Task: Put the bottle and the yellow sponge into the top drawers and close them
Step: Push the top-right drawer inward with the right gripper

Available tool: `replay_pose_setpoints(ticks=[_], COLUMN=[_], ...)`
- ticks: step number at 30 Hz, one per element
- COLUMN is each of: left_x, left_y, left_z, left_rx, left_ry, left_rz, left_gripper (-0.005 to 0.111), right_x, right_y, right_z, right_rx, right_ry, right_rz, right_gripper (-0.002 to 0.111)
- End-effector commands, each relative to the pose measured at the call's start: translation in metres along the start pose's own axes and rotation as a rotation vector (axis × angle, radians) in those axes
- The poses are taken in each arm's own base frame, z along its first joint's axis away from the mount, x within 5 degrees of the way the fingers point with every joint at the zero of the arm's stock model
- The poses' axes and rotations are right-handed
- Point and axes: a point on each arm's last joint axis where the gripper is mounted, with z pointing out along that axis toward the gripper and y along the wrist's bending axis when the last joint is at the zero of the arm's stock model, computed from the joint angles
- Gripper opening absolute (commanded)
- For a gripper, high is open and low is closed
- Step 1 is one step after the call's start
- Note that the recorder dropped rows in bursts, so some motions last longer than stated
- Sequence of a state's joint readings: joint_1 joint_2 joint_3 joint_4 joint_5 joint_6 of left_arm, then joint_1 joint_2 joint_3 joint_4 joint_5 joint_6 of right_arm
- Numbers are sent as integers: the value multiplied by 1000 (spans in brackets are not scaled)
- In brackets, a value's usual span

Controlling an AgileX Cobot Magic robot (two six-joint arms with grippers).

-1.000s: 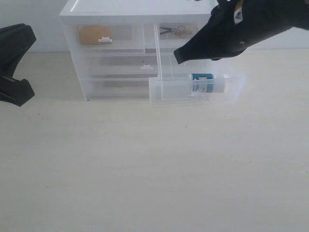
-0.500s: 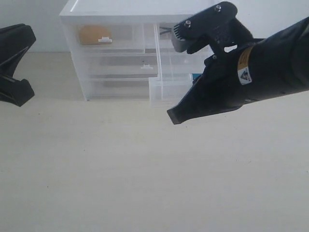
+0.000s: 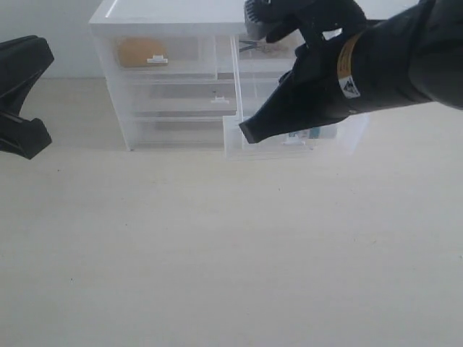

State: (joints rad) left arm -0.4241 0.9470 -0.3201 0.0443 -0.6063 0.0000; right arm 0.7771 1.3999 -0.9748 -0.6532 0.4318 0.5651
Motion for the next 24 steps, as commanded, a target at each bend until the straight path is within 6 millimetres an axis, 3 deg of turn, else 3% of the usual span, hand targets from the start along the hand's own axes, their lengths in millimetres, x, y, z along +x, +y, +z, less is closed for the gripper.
replay_pose_setpoints(ticks=[1, 5, 10, 17, 24], left_x=[2, 2, 2, 2, 2], left_y=[-1, -1, -1, -1, -1], left_z=[0, 0, 0, 0, 0], left_rx=[-1, -1, -1, -1, -1], left_ry=[8, 8, 4, 6, 6], left_rz=[-17, -17, -17, -17, -17], left_gripper=[4, 4, 4, 4, 4], right_x=[1, 12, 14, 25, 9], right_y=[-3, 10, 28, 11, 5], right_z=[-3, -6, -3, 31, 29], right_rx=[24, -59, -124, -39, -25], right_ry=[43, 180, 137, 188, 109], right_rz=[62, 63, -56, -10, -6], right_gripper=[2, 2, 2, 2, 2])
